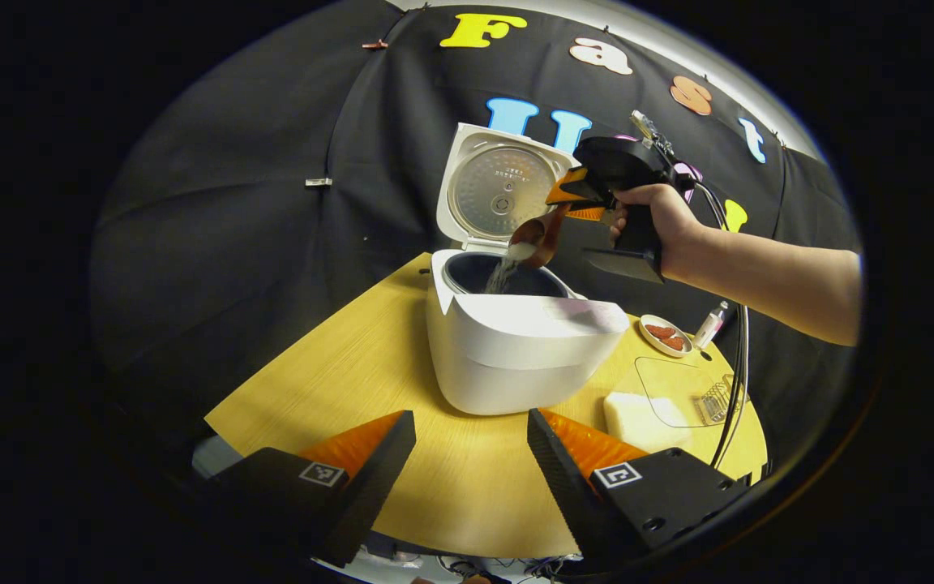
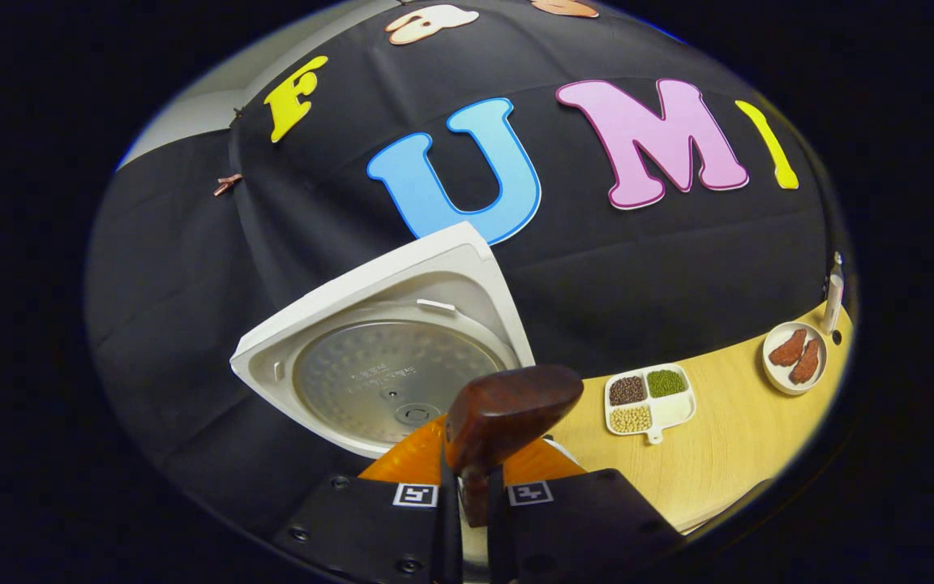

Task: Close the left gripper, press the button to open the rice cooker; take a wooden spoon from the chopstick holder with the right hand, scoop a spoonful of rice and pour it into the rice cooker, then put the wooden spoon back into the chopstick holder.

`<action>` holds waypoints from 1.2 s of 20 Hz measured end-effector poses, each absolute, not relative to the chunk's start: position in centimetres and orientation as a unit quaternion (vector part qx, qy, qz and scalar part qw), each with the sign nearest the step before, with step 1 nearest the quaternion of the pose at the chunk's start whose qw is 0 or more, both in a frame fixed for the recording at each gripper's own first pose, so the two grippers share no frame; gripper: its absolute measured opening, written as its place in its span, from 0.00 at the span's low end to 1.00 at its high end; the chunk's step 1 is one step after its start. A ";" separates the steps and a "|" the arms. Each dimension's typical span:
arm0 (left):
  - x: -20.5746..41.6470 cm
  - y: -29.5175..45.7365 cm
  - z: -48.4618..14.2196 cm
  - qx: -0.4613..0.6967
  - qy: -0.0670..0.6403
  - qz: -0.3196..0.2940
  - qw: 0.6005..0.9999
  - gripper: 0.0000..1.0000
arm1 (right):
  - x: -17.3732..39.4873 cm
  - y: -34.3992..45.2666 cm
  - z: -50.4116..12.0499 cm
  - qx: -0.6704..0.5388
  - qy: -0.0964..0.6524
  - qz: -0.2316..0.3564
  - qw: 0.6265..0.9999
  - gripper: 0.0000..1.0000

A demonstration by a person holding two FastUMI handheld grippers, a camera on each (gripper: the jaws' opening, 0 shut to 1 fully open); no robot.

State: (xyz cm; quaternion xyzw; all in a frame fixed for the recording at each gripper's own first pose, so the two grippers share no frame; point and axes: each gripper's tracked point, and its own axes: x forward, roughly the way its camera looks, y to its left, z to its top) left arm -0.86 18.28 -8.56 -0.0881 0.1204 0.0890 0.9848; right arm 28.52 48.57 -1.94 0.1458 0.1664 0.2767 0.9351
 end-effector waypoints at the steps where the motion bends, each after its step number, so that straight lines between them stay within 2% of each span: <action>1: -0.8 18.3 -8.4 -0.088 0.120 0.089 0.985 0.96 | 28.7 48.6 -1.8 0.136 0.157 0.276 0.938 0.17; 8: -0.9 18.2 -8.7 -0.085 0.122 0.085 0.985 0.96 | 27.9 49.9 -2.5 0.036 0.124 0.311 0.941 0.16; 9: -0.9 18.2 -8.6 -0.085 0.122 0.085 0.985 0.96 | 27.8 50.2 -2.9 0.028 0.129 0.315 0.940 0.12; 10: -0.9 18.2 -8.7 -0.084 0.123 0.084 0.985 0.98 | 27.8 50.2 -3.5 0.015 0.138 0.317 0.938 0.16; 13: -1.0 18.2 -8.7 -0.082 0.123 0.084 0.985 0.96 | 27.5 50.9 -4.3 -0.030 0.135 0.330 0.934 0.16; 14: -1.0 18.2 -8.6 -0.082 0.122 0.085 0.985 0.96 | 27.3 51.1 -4.4 -0.049 0.124 0.336 0.932 0.12; 15: -1.0 18.2 -8.6 -0.083 0.122 0.086 0.985 0.96 | 26.9 51.3 -4.3 -0.064 0.114 0.342 0.930 0.16; 24: -0.9 18.1 -8.7 -0.077 0.120 0.082 0.986 0.96 | 24.1 52.4 -5.4 -0.160 0.082 0.378 0.908 0.17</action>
